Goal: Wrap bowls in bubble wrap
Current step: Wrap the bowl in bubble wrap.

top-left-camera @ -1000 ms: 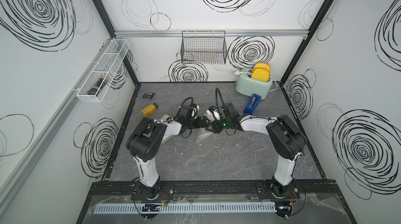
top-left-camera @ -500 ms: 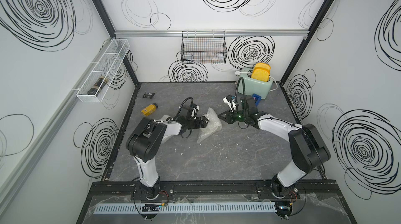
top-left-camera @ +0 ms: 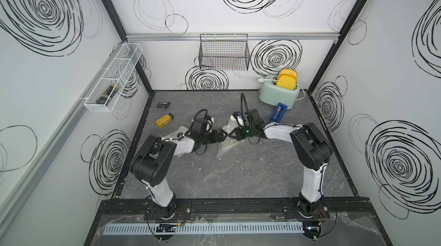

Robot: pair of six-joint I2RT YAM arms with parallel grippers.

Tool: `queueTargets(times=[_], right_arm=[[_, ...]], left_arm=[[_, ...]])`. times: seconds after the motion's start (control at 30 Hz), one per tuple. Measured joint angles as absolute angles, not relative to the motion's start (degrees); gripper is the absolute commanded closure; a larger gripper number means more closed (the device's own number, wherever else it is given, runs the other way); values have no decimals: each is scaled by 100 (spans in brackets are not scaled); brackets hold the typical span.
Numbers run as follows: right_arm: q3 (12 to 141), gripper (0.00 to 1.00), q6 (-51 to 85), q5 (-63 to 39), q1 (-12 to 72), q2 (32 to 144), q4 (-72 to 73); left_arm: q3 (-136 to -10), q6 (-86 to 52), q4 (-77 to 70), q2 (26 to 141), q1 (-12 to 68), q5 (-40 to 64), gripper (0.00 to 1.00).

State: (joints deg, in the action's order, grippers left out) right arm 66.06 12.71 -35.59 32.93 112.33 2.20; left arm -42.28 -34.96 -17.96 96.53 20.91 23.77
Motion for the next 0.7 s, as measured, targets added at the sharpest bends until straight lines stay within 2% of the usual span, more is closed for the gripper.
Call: queueTargets(times=[0.13,0.37,0.53,0.7], right_arm=[[6619,92,1262,-3590,3310,11242,222],[6619,91,1262,-3594,3323,11244,220],[6619,91,1264,-3594,3326,11242,220],[6619,90,1264,-3594,3326,11240,215]], left_arm=[[-4034,-3636,-1903,9181,2093,2390,4],[-3990,-3645,-1955,9212,2397,2397,1],[-3959,-3555,-1894,9430,2434,2322,19],[-3918,-3509,-1881,9574,2377,2292,25]])
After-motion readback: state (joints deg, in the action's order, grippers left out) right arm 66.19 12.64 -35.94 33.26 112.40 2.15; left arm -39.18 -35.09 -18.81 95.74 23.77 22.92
